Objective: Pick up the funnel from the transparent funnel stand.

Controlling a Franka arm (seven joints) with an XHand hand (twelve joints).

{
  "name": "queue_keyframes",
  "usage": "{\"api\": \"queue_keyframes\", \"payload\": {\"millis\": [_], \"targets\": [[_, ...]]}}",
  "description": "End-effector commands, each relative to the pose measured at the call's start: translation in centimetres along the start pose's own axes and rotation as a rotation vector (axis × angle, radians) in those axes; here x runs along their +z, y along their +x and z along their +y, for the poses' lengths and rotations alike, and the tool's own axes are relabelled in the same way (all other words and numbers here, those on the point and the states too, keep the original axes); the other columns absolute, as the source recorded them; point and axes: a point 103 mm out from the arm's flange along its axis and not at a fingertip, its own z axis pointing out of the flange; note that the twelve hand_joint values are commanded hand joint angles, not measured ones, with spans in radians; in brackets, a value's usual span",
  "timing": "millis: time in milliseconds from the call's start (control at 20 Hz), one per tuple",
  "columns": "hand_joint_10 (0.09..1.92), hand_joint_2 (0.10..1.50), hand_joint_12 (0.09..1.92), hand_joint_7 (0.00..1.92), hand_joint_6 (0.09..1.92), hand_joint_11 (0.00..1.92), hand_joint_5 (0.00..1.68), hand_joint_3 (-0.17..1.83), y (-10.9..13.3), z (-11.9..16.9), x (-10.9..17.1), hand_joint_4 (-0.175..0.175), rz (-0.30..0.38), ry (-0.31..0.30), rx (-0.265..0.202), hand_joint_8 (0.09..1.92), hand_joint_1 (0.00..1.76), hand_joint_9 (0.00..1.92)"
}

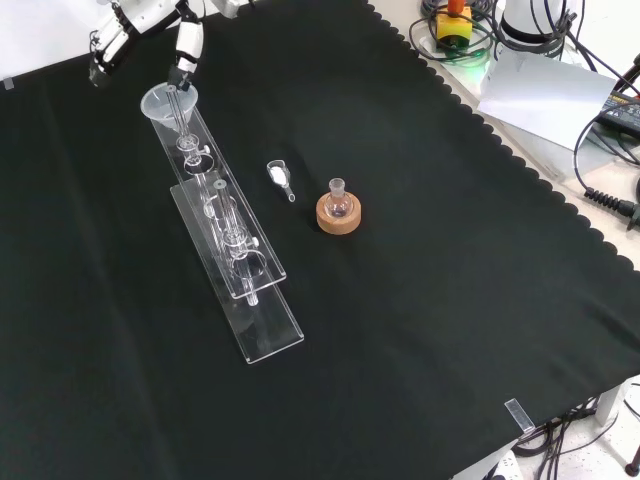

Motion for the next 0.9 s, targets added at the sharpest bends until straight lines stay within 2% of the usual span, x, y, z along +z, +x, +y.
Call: {"api": "queue_keyframes", "payload": {"millis": [50, 550, 700, 900], "targets": [[0.72, 0.86, 1.42, 0.08, 0.09, 0.22, 0.16, 0.24, 0.0, 0.0, 1.4, -0.018, -0.033, 0.056, -0.016, 0.66, 0.39, 0.28], [0.73, 0.81, 1.41, 0.06, 0.09, 0.28, 0.15, 0.22, 0.1, -0.5, 2.7, -0.016, -0.057, 0.095, -0.033, 0.67, 0.32, 0.29], [0.74, 0.80, 1.41, 0.06, 0.09, 0.30, 0.15, 0.21, 0.0, -0.5, 2.7, -0.016, -0.055, 0.096, -0.052, 0.67, 0.31, 0.29], [0.74, 0.78, 1.40, 0.04, 0.09, 0.30, 0.13, 0.21, 0.1, -0.4, 2.6, -0.011, -0.070, 0.130, -0.076, 0.67, 0.32, 0.30]]}}
